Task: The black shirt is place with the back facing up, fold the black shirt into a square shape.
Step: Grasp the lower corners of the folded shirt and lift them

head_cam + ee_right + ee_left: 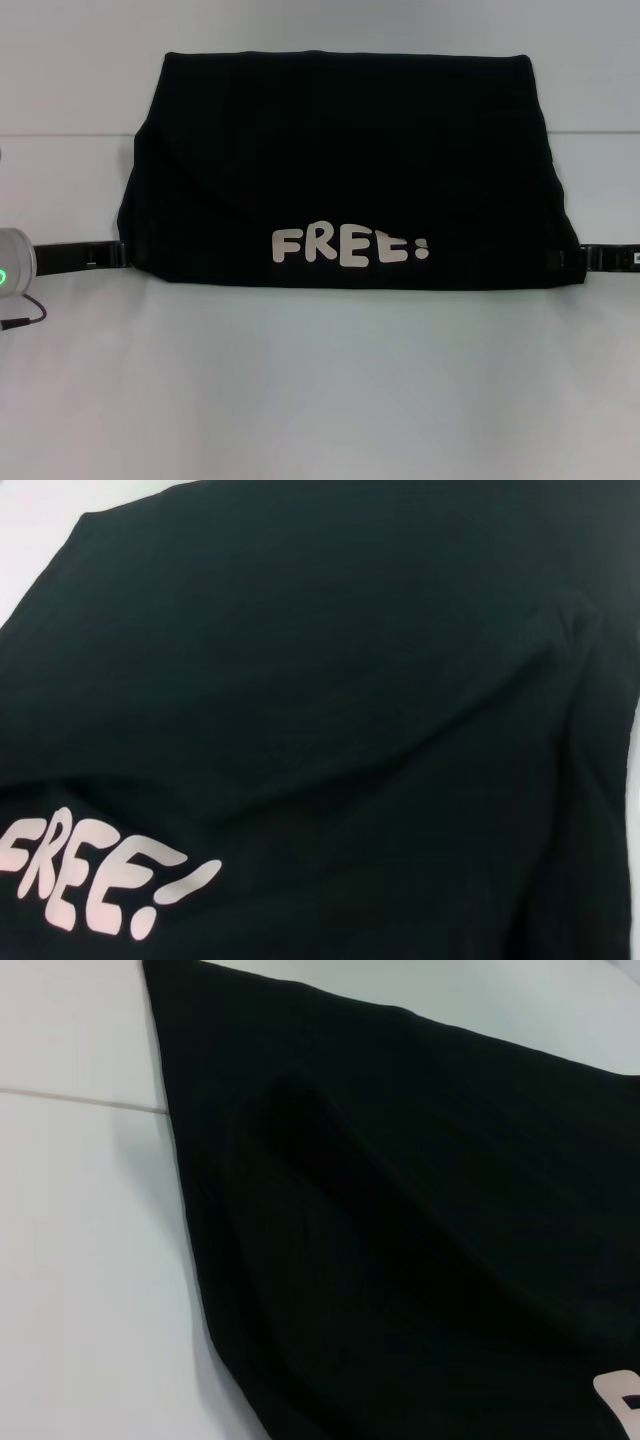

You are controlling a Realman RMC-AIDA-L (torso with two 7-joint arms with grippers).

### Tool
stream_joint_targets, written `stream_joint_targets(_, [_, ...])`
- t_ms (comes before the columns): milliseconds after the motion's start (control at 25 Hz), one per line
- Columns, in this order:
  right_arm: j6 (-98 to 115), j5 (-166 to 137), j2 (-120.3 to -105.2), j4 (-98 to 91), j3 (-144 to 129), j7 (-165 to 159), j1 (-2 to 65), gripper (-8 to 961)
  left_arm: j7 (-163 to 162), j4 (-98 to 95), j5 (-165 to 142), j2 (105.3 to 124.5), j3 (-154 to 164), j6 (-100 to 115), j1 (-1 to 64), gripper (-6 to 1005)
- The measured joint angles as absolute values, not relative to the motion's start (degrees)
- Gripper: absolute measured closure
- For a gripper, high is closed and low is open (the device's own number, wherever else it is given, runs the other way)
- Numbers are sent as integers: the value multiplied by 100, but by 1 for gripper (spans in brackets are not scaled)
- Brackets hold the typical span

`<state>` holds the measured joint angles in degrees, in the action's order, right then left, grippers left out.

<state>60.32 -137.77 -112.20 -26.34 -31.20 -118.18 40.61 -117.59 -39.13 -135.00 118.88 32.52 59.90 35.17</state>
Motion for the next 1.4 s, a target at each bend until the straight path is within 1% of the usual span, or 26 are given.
stream_joint_targets(280, [6120,-13761,-11204,-2647,-3130,-11755,4030,862,-11759,-3911,-13500,11901,3248,5930,3508,1000])
stream_joint_targets(520, [6715,-13399,-11134,-2684,-2925,-11209,3755,914,-11807,-4124,-13500,11901,3162,6446,3395,1000])
stream_joint_targets(600, [6938,-13339,-11118,-2777,-2884,-11117,3597,914,-11825,-4318,-13500,11898,3113,6822,3299,1000])
stream_joint_targets(880, [7886,-13303,-11162,-3471,-2608,-10788,2921,915,-11811,-4743,-13513,11835,2794,8300,3004,1000])
stream_joint_targets(1120, [8827,-13276,-11001,-3576,-2299,-10135,2500,915,-11611,-4865,-13777,11748,2420,9513,2854,999])
stream_joint_targets(1280, [9164,-13290,-10937,-3626,-2242,-9865,2235,915,-11414,-4869,-14028,11738,2050,10178,2766,999])
stream_joint_targets(1400, [9387,-13292,-10858,-3646,-2217,-9719,2049,915,-11243,-4869,-14144,11725,1915,10620,2694,999])
